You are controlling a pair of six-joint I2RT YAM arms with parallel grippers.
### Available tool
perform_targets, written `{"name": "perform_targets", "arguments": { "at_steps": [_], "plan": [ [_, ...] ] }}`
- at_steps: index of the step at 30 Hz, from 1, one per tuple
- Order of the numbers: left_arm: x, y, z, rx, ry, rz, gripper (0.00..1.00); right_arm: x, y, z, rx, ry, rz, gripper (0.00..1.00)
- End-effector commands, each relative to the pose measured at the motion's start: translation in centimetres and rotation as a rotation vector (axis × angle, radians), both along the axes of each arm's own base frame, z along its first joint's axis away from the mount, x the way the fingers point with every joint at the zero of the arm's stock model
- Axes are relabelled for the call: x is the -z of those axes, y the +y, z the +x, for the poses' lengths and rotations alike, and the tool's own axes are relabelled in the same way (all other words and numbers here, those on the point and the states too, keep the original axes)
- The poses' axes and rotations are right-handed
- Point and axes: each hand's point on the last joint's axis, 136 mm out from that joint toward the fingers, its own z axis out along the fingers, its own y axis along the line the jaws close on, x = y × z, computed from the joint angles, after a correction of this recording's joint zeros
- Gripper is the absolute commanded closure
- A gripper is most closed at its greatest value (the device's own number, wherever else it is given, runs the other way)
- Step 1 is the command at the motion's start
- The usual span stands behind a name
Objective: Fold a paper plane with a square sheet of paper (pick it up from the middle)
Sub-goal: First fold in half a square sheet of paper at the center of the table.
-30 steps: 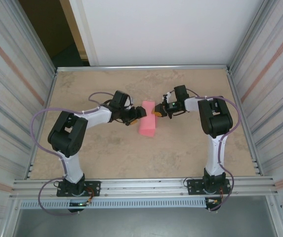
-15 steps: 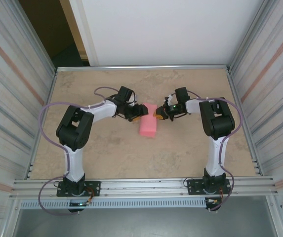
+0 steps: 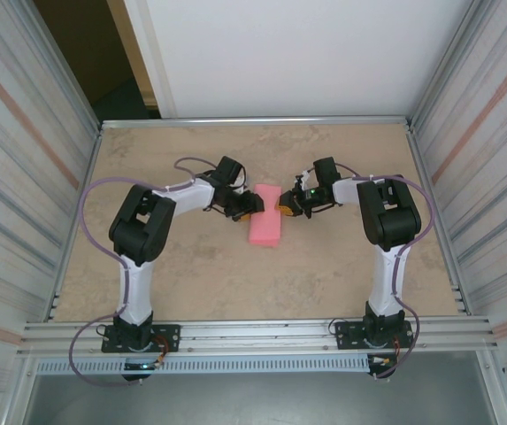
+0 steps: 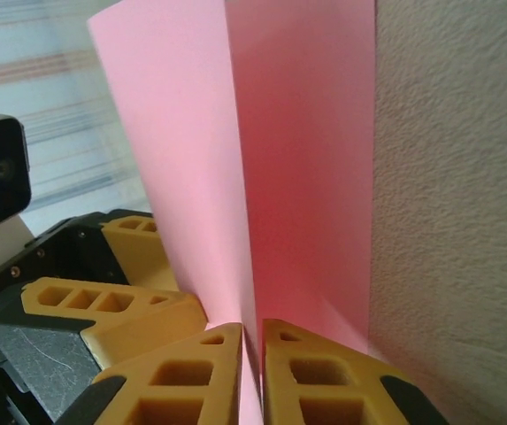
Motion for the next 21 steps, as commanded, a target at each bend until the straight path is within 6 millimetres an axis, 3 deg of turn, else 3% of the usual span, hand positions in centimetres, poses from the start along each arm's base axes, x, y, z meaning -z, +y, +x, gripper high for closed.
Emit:
{"name": "perform_targets", "arguments": {
  "at_steps": [1,6,11,21],
  "plan": [
    [1.5,0.2,-1.1,0.039,0.033,0.081,0.55,-1.8,-0.4,0.1,0.016,-0.035,-0.003,0.79],
    [4.8,1.4,-2.7,0.058,0.080,0.214,0.57,-3.5,-2.8,0.2,0.108,-0.076,-0.040,0.61],
    [6.8,2.2,-4.1,0.075,0.131,0.283,0.58,-4.2,-5.5,-0.6,0.201,-0.106,-0.114,0.58],
    [9.2,2.6,-5.7,0.093,0.189,0.346,0.58,-3.1,-7.6,-2.9,0.274,-0.099,-0.232,0.58]
  ]
}}
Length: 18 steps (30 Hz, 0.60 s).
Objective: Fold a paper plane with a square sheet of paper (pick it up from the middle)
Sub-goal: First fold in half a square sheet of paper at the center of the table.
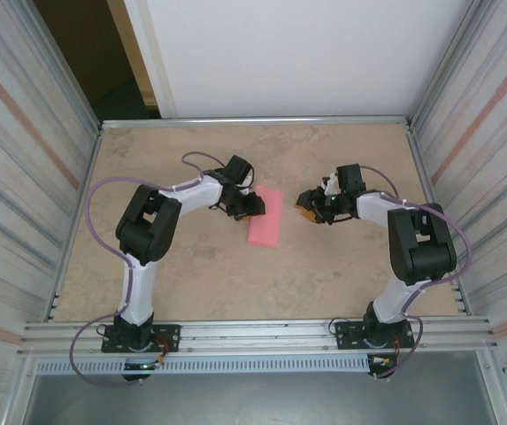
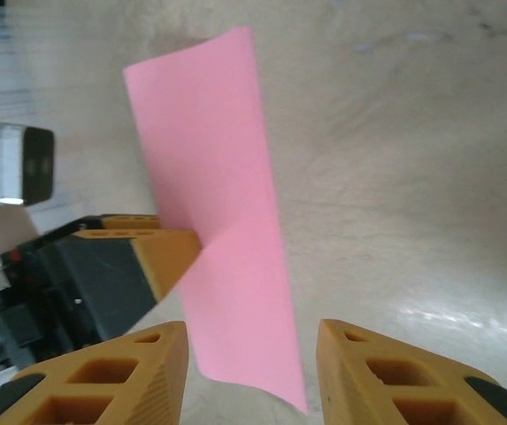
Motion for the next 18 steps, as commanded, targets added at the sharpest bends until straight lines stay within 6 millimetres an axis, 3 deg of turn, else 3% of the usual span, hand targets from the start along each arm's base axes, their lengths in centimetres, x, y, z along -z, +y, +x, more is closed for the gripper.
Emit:
{"name": "perform_targets", "arguments": {
  "at_steps": [1,9,18],
  "plan": [
    [8.2,2.5,-5.6,0.050,0.207,0.199,0.58,0.0,-1.0,-0.4,0.051,0.005,-0.059,0.58],
    [9.5,2.6,-6.8,0.072,0.254,0.235,0.58,0.3,-2.2,-0.5,0.100,0.001,-0.122,0.59],
    [10.5,3.0,-7.6,0.091,0.273,0.277,0.58,0.7,-2.1,0.2,0.100,0.013,-0.121,0.58]
  ]
}}
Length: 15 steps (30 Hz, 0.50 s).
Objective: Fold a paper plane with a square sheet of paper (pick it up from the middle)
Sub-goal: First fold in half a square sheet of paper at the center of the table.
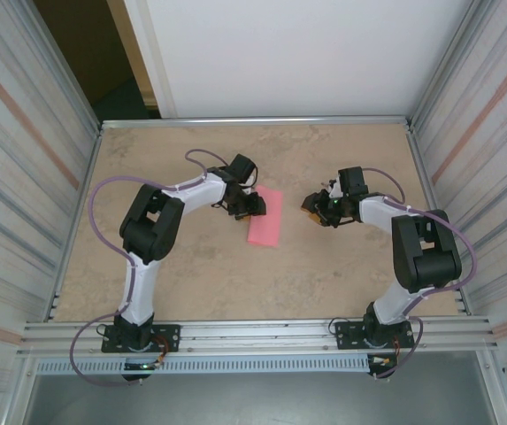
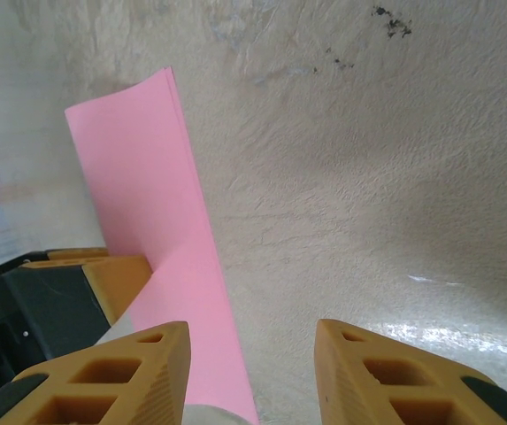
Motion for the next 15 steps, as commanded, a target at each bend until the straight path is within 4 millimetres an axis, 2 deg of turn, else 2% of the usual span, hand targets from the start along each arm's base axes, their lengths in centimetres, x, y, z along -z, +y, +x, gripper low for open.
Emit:
{"name": "perform_targets", "arguments": {
  "at_steps": [1,15],
  "plan": [
    [9.50,2.93,-7.36,0.072,0.249,0.219,0.58,0.07,-0.06,0.43,0.011,0.012,-0.008,0.59],
    [10.42,3.16,-7.64,0.100,0.253,0.239,0.58,0.57,-0.05,0.24,0.008,0.024,-0.013,0.59]
  ]
}}
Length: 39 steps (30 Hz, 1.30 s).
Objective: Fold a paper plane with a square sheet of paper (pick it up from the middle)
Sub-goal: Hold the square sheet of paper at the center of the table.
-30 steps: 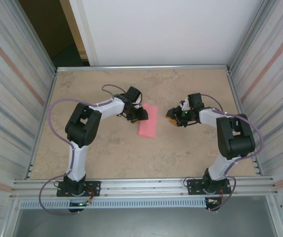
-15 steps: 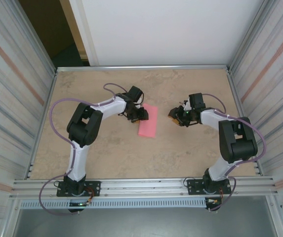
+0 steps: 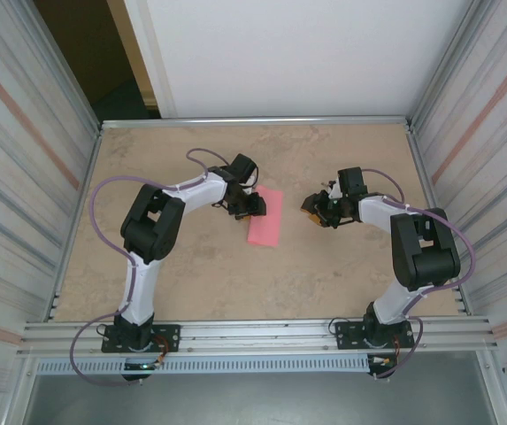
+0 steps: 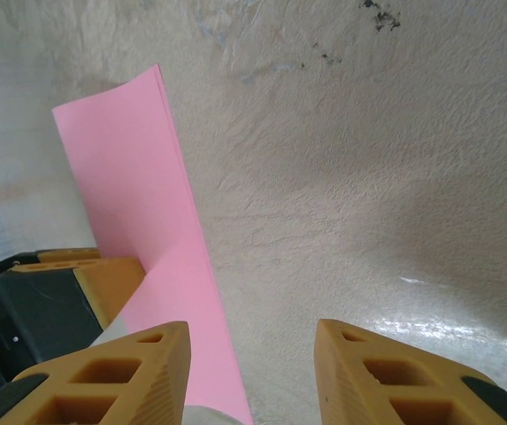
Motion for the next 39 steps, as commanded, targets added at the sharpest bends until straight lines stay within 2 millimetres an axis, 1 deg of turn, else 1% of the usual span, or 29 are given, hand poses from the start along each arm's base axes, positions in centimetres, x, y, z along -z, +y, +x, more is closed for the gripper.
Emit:
{"name": "perform_targets", "arguments": {
  "at_steps": [1,20,29,34,39],
  "plan": [
    [10.2,3.2,-7.5,0.077,0.250,0.231,0.58,0.2,0.0,0.3,0.008,0.013,-0.011,0.59],
    [11.0,3.4,-8.0,0.088,0.276,0.252,0.57,0.7,0.2,0.1,0.000,0.022,-0.014,0.59],
    [11.4,3.9,-8.2,0.085,0.290,0.275,0.56,0.8,0.6,0.1,-0.010,0.025,-0.010,0.59],
    [11.4,4.0,-8.2,0.080,0.299,0.292,0.56,0.6,1.2,0.1,-0.034,0.013,-0.004,0.59],
    [11.5,4.0,-8.4,0.082,0.308,0.288,0.56,0.1,2.9,0.1,-0.093,-0.009,0.018,0.61]
  ]
}}
